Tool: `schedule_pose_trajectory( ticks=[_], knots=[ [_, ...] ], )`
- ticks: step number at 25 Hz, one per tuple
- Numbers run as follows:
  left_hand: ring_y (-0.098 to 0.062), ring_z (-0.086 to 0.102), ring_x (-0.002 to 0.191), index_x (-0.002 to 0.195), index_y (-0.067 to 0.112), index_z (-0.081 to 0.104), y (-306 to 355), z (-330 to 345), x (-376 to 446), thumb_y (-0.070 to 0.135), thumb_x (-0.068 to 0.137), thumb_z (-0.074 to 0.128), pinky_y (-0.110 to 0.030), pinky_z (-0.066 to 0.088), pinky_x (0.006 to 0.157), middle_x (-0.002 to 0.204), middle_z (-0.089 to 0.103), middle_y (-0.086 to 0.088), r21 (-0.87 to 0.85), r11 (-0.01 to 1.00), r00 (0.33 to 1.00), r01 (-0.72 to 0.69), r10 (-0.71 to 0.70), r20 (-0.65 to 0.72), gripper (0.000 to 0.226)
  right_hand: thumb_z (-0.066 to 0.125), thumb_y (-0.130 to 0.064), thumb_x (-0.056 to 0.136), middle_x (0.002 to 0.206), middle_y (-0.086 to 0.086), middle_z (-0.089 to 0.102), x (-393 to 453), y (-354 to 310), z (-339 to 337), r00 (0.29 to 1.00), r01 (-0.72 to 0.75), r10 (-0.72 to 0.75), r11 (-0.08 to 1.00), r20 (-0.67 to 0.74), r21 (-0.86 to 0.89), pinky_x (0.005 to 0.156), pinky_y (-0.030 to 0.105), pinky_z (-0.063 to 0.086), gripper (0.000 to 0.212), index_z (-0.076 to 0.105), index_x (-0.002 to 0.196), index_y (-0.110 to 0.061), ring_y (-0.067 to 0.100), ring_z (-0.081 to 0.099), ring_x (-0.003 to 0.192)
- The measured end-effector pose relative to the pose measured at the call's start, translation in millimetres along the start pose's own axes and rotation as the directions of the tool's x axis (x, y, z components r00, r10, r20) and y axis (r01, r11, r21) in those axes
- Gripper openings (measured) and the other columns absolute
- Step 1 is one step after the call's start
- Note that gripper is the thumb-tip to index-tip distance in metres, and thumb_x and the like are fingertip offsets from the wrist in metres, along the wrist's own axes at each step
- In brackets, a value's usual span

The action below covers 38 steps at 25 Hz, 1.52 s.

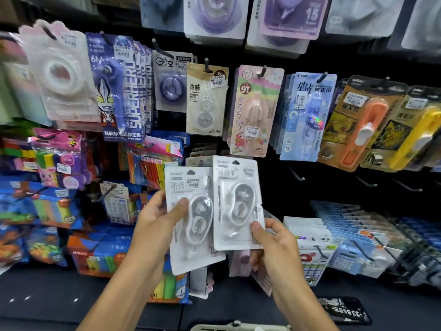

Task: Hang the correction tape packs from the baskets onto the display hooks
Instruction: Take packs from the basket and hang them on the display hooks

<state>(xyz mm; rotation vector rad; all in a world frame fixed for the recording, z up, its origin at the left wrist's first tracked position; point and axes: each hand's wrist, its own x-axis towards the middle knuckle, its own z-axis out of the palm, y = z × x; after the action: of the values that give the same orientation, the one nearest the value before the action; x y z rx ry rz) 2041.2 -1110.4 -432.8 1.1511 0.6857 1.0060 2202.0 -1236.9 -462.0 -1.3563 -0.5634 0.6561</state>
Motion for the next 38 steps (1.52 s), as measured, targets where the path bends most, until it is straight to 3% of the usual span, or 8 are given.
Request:
schedule_pose_trajectory(
  ticks=[9, 12, 16, 21, 28, 32, 35, 38],
  knots=[
    [-0.014, 0.078, 0.083, 0.108, 0.026, 0.068, 1.7, -0.6, 3.9, 0.008, 0.102, 0.057, -0.027, 0.061, 0.059, 0.097, 0.081, 0.005, 0.004, 0.996, 0.981, -0.093, 0.093, -0.171, 0.022, 0.065, -0.023, 0.097, 0.065, 0.0, 0.07, -6.2, 3.9, -4.5, 0.994, 0.027, -0.04, 0.992, -0.1, -0.124, 0.043, 0.025, 0.046, 0.017, 0.057, 0.109, -0.032, 0.012, 0.058, 0.049],
    [-0.012, 0.078, 0.084, 0.109, 0.024, 0.068, -2.7, 7.7, 4.1, 0.006, 0.102, 0.056, -0.023, 0.06, 0.058, 0.097, 0.081, 0.006, 0.006, 0.994, 0.986, -0.106, 0.106, -0.129, 0.023, 0.069, -0.017, 0.095, 0.104, -0.002, 0.075, 0.8, 1.8, 6.5, 0.994, -0.105, 0.105, 0.994, 0.007, 0.014, 0.065, 0.033, 0.063, 0.046, 0.044, 0.128, -0.036, 0.017, 0.074, 0.082],
    [-0.008, 0.077, 0.084, 0.108, 0.024, 0.067, -7.8, 22.9, 8.4, 0.007, 0.102, 0.057, -0.019, 0.058, 0.06, 0.099, 0.081, 0.005, 0.069, 0.99, 0.992, -0.123, 0.124, -0.011, 0.021, 0.063, -0.023, 0.1, 0.1, -0.005, 0.078, -3.7, 6.3, 15.5, 0.956, 0.082, -0.03, 0.982, 0.292, -0.168, 0.067, 0.03, 0.06, 0.021, 0.064, 0.113, -0.039, 0.009, 0.073, 0.08],
    [0.008, 0.031, 0.136, 0.149, 0.038, 0.045, -8.5, 8.3, 24.0, 0.041, 0.098, 0.06, -0.032, 0.03, 0.113, 0.149, 0.038, 0.028, 0.79, 0.416, 0.863, -0.449, 0.432, 0.263, 0.053, 0.051, -0.023, 0.106, 0.083, 0.009, 0.075, -0.8, 8.8, 4.0, 0.976, 0.212, -0.199, 0.957, 0.087, -0.197, 0.062, 0.038, 0.053, 0.022, 0.067, 0.094, -0.03, 0.021, 0.065, 0.064],
    [-0.003, 0.001, 0.156, 0.162, 0.04, 0.01, -17.1, 11.5, 29.1, 0.043, 0.102, 0.054, -0.042, 0.012, 0.125, 0.168, 0.001, 0.023, 0.846, 0.307, 0.895, -0.435, 0.249, 0.37, 0.075, 0.05, -0.028, 0.105, 0.057, -0.016, 0.062, -5.7, -2.8, -10.5, 0.945, 0.292, -0.328, 0.869, -0.023, -0.4, 0.045, 0.01, 0.032, 0.017, 0.065, 0.097, -0.024, -0.002, 0.047, 0.043],
    [-0.006, 0.003, 0.156, 0.162, 0.038, 0.01, -18.3, 10.1, 29.6, 0.041, 0.101, 0.055, -0.042, 0.013, 0.128, 0.169, 0.002, 0.02, 0.849, 0.294, 0.895, -0.44, 0.228, 0.384, 0.075, 0.057, -0.024, 0.102, 0.063, -0.009, 0.064, 6.7, -6.4, -5.7, 0.962, 0.148, -0.23, 0.893, -0.147, -0.424, 0.045, 0.022, 0.037, 0.002, 0.056, 0.103, -0.026, 0.001, 0.045, 0.039],
    [-0.009, 0.019, 0.153, 0.159, 0.031, 0.03, -25.7, 9.8, 14.2, 0.033, 0.1, 0.059, -0.038, 0.022, 0.125, 0.166, 0.026, 0.012, 0.823, 0.356, 0.882, -0.444, 0.338, 0.329, 0.065, 0.058, 0.0, 0.097, 0.102, 0.005, 0.07, 16.3, -2.5, -2.3, 0.987, -0.112, 0.105, 0.993, -0.117, -0.048, 0.073, 0.043, 0.062, 0.045, 0.044, 0.13, -0.027, 0.014, 0.067, 0.073],
    [-0.019, 0.041, 0.139, 0.146, 0.024, 0.05, -51.1, 15.4, -11.2, 0.026, 0.099, 0.06, -0.036, 0.034, 0.112, 0.15, 0.051, 0.004, 0.832, 0.387, 0.909, -0.397, 0.292, 0.297, 0.049, 0.06, 0.001, 0.097, 0.132, -0.005, 0.057, 3.0, 45.4, -26.9, 0.983, -0.181, 0.176, 0.979, -0.055, -0.091, 0.096, 0.043, 0.056, 0.048, 0.048, 0.133, -0.028, 0.017, 0.062, 0.113]
  ],
)
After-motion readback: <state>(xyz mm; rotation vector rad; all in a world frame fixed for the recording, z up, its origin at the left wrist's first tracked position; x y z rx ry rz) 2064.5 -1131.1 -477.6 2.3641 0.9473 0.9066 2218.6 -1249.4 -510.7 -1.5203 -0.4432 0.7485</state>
